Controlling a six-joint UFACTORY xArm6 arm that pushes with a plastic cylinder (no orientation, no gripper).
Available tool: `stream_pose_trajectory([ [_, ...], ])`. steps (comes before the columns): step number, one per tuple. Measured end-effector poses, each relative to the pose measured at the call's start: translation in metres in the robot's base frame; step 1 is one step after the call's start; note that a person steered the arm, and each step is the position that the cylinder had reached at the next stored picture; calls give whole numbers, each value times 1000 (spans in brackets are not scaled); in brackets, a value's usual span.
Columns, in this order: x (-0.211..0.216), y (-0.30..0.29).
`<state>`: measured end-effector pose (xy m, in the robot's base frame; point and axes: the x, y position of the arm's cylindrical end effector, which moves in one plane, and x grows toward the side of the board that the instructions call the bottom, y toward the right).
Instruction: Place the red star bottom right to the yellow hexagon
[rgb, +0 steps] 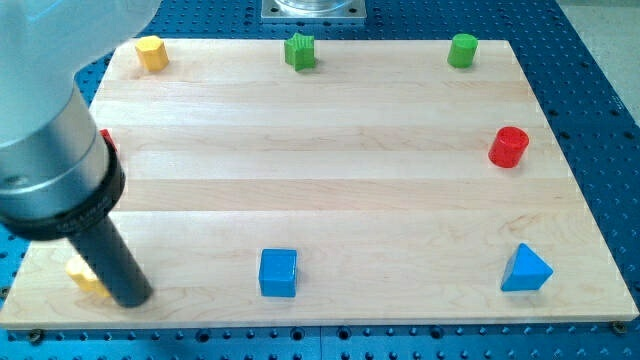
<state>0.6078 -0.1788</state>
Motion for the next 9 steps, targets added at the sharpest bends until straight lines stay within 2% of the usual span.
stream_pose_trajectory([
  [1, -16, 23],
  [3, -69, 21],
  [4, -68, 23],
  [5, -100, -30],
  [6, -133, -38],
  [7, -134, -85],
  [8, -152, -88],
  [9, -196, -23],
])
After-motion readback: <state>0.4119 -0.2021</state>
